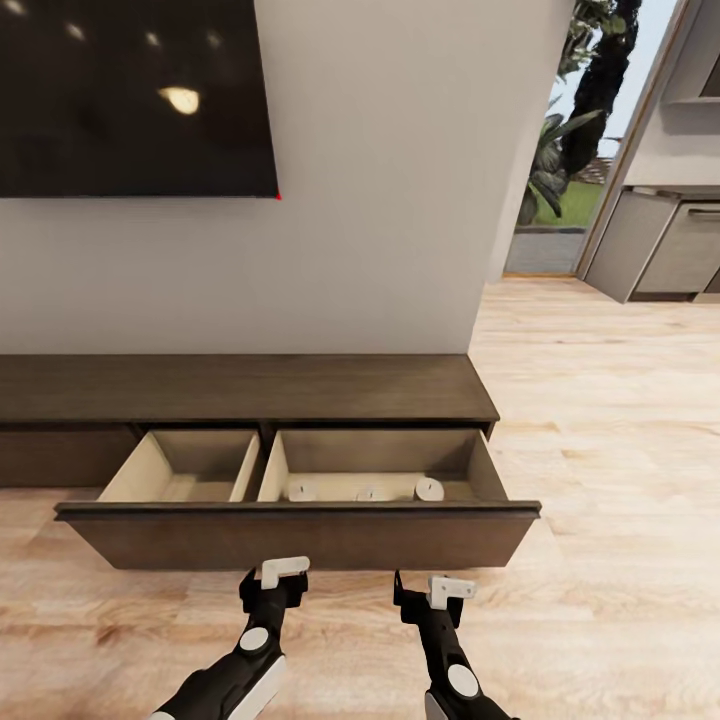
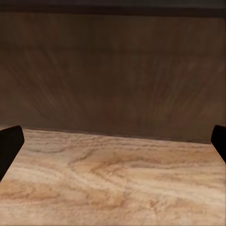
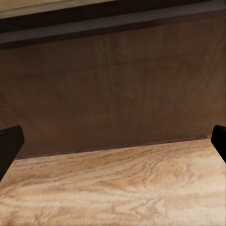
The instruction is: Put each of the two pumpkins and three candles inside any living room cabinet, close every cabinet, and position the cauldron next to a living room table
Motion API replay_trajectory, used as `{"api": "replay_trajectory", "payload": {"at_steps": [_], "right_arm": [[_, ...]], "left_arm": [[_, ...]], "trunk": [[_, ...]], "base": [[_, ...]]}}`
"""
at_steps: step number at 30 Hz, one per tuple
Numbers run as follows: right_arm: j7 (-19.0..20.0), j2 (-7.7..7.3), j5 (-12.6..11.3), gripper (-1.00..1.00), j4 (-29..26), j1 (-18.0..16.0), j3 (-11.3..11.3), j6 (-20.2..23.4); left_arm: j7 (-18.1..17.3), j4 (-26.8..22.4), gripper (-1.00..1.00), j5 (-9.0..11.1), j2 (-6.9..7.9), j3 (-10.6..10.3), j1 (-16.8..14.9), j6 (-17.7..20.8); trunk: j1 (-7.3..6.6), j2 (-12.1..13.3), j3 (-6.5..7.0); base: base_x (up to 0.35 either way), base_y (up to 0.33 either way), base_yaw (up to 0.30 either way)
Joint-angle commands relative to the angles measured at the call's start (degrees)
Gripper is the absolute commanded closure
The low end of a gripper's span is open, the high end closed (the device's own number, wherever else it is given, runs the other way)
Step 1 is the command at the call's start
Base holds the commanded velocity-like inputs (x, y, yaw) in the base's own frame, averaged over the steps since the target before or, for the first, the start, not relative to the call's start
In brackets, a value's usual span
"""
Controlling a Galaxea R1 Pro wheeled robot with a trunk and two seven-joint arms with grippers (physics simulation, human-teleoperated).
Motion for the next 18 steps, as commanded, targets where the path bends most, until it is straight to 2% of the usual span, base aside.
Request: {"api": "replay_trajectory", "payload": {"at_steps": [1, 18], "right_arm": [[-0.30, -0.04, -0.59, -1.00, 0.01, -0.06, 0.35, -0.37], [-0.22, -0.04, -0.59, -1.00, 0.07, -0.05, 0.21, -0.72]], "left_arm": [[0.36, 0.02, -1.00, 0.60, 0.05, -0.49, -0.08, -0.42], [0.34, 0.02, -1.00, 0.59, 0.05, -0.72, -0.08, -0.55]], "trunk": [[0.22, -0.44, -0.23], [3.95, -7.25, -3.28]], "base": [[0.000, 0.000, 0.000], [0.000, 0.000, 0.000]]}}
